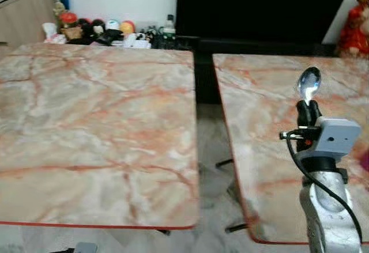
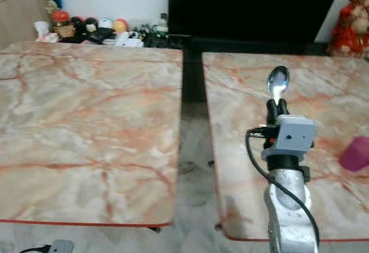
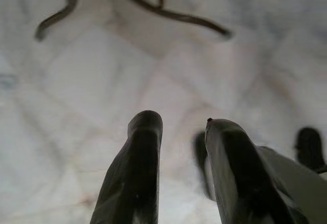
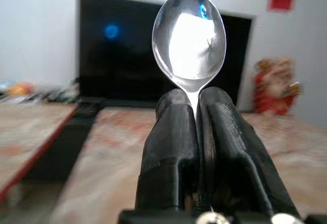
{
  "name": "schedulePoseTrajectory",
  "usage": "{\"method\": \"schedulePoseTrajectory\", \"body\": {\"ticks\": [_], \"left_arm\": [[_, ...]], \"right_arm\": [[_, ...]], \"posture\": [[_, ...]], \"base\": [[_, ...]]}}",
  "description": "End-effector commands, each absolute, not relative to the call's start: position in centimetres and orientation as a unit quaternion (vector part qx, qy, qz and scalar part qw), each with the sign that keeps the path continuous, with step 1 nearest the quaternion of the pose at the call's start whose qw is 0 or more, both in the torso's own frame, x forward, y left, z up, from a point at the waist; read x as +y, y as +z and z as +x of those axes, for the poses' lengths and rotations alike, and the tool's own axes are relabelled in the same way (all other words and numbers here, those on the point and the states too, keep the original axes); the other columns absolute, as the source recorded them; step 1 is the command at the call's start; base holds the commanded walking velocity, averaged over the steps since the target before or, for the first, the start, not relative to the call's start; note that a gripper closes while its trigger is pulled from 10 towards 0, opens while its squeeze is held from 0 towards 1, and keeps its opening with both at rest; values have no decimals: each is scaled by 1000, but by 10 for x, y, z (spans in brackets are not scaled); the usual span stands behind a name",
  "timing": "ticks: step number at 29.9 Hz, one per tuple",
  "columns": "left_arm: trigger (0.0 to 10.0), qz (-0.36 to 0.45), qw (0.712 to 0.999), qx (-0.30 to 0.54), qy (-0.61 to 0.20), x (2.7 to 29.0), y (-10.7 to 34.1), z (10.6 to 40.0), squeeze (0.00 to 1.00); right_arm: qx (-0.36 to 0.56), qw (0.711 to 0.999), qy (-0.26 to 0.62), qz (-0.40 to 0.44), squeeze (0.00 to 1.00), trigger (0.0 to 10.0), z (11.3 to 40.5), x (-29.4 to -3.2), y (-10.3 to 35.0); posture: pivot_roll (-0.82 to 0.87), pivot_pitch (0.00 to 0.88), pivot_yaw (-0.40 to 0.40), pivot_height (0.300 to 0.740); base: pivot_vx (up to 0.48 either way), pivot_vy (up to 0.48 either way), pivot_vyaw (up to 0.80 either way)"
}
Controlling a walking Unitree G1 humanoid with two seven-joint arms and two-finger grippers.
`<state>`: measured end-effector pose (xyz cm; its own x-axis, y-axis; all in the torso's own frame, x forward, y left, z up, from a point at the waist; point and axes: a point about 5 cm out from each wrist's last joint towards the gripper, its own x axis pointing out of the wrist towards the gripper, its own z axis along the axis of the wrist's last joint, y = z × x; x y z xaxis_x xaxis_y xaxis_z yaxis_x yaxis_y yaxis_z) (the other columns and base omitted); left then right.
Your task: Setting the table
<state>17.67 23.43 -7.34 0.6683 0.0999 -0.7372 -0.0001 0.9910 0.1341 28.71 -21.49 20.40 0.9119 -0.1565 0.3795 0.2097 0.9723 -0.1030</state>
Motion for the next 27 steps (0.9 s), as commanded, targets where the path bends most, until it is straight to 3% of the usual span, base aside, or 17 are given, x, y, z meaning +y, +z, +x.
{"method": "schedulePoseTrajectory", "body": {"ticks": [1,27], "left_arm": [[10000,69,904,422,31,243,-75,170,0],[10000,68,903,425,20,237,-76,172,0]], "right_arm": [[-206,972,-91,-69,0,10000,287,-211,212],[-204,970,-110,-77,0,10000,283,-221,211]], "posture": [[-93,77,-8,740],[-111,81,-3,740]], "base": [[0,-405,0],[0,-405,0]]}}
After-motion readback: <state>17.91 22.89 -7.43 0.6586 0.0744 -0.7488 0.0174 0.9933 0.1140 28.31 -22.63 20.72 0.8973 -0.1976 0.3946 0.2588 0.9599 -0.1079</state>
